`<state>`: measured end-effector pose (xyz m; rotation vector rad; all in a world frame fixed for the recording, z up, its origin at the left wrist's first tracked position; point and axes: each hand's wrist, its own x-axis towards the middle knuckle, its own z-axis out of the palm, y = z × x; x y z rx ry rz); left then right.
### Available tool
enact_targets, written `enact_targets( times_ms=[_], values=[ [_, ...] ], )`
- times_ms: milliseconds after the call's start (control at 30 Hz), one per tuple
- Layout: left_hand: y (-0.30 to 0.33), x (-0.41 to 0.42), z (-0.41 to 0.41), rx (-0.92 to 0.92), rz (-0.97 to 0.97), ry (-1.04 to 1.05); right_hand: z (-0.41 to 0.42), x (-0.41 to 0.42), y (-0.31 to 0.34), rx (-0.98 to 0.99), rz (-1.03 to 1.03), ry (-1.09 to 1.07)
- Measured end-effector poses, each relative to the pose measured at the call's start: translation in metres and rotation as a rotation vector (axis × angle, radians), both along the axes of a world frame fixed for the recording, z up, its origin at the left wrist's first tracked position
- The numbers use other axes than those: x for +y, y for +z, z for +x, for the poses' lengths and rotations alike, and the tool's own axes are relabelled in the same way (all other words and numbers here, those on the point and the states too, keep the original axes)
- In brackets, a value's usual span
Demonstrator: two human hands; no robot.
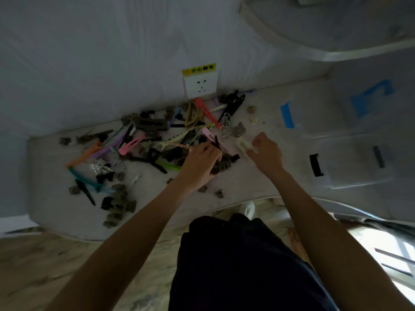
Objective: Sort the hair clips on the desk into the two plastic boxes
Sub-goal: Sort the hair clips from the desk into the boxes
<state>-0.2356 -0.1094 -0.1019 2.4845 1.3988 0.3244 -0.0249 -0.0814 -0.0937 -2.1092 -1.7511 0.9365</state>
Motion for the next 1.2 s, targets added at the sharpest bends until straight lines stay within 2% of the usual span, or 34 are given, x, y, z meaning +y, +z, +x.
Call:
enact_targets(
  times_ms=[67,200,300,400,500,567,700,767,867,933,1000,1133,1200],
  values=[
    [0.004,0.0,0.003,-0.127,0.004,0.083,0.011,-0.007,0.009,0.022,0.005,-0.006],
    [0.034,0.006,0.019,-0.552,-0.093,0.42,0.029,-0.018,0.033,0.136,0.045,0.004],
    [0.061,0.026,0.05,-0.808,-0.131,0.559,0.056,-0.018,0.057,0.248,0.109,-0.042],
    [0.076,0.051,0.1,-0.851,-0.207,0.54,0.095,-0.012,0.075,0.313,0.184,-0.181],
    [0.084,0.077,0.159,-0.881,-0.38,0.496,0.132,0.005,0.083,0.377,0.258,-0.331],
    [0.082,0.09,0.187,-0.78,-0.44,0.476,0.149,0.018,0.084,0.371,0.277,-0.364],
    [0.08,0.105,0.219,-0.55,-0.416,0.468,0.173,0.037,0.077,0.321,0.287,-0.329],
    [0.083,0.113,0.226,-0.545,-0.405,0.501,0.18,0.044,0.071,0.317,0.288,-0.305],
    [0.095,0.12,0.24,-0.633,-0.357,0.514,0.186,0.05,0.067,0.321,0.297,-0.302],
    [0.096,0.121,0.248,-0.565,-0.281,0.473,0.188,0.053,0.066,0.316,0.319,-0.288],
    [0.088,0.12,0.252,-0.396,-0.236,0.433,0.189,0.054,0.066,0.305,0.336,-0.267],
    [0.063,0.123,0.247,0.221,-0.049,0.245,0.192,0.06,0.06,0.232,0.321,-0.235],
    [0.057,0.125,0.246,0.375,-0.043,0.192,0.191,0.063,0.057,0.176,0.296,-0.179]
  ],
)
